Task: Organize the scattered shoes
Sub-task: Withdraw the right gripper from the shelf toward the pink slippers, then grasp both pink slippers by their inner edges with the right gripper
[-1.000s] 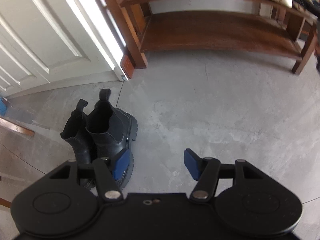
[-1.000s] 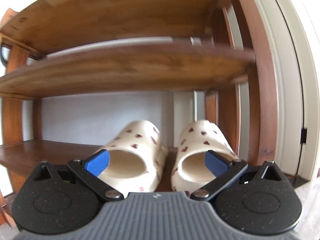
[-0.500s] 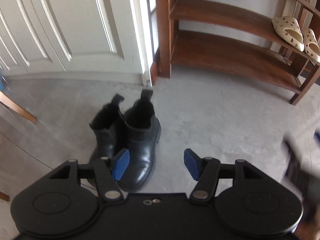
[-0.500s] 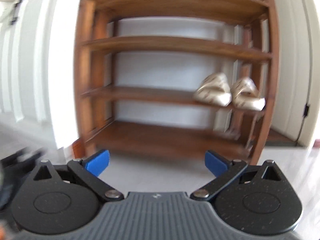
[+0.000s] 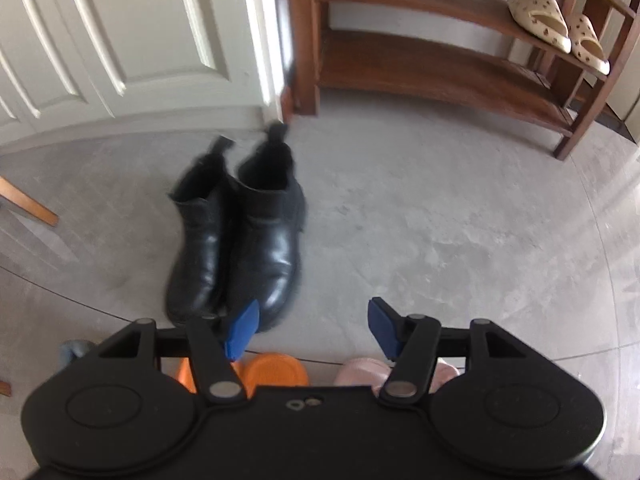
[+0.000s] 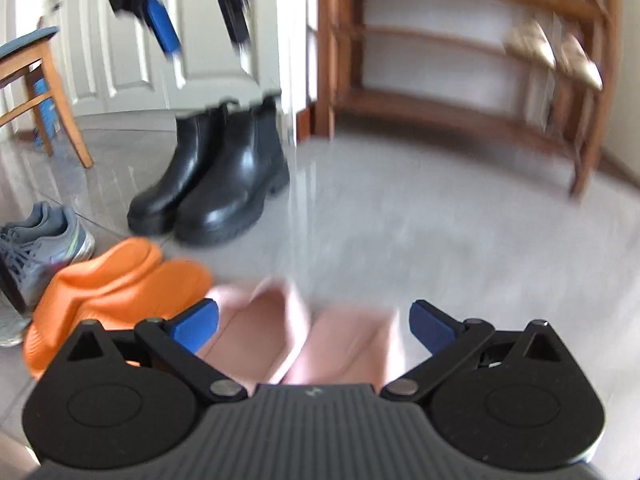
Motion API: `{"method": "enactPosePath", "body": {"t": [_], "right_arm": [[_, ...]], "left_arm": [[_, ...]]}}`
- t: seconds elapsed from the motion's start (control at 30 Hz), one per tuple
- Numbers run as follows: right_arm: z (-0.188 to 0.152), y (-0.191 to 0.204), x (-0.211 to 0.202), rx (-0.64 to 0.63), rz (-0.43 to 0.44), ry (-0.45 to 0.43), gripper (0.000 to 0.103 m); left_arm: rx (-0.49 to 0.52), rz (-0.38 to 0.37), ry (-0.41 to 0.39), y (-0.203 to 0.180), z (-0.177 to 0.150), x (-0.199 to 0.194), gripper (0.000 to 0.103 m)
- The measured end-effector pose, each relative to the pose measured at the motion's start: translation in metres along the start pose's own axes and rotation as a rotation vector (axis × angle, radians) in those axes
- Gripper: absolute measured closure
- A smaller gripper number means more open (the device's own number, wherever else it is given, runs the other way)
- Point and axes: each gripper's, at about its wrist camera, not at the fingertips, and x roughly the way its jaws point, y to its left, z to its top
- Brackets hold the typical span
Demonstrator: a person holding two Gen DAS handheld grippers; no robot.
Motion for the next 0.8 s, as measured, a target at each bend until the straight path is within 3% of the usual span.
{"method": "enactPosePath", "body": {"t": [0.27, 0.5, 0.63, 0.8], "right_arm": [[-0.064, 0.046, 0.026, 0.085, -0.108, 0.075, 0.000], [-0.062, 0.058, 0.044, 0.161, -0.214, 0.032, 0.000], [-0.067, 0.052, 0.063, 0.164, -0.206, 0.036, 0.000], [-0.067, 0.040, 0.071, 0.124, -0.147, -0.029, 0.004]], "left_arm": [[-0.009, 0.056, 0.004, 0.031, -0.013, -0.014, 0.042], [-0.031, 0.093, -0.003, 0.051, -0.013, -0.018, 0.042], [-0.017, 0.090, 0.002, 0.050, -0.014, -0.017, 0.042], [0.004, 0.101, 0.003, 0.048, -0.015, -0.016, 0.042]]}}
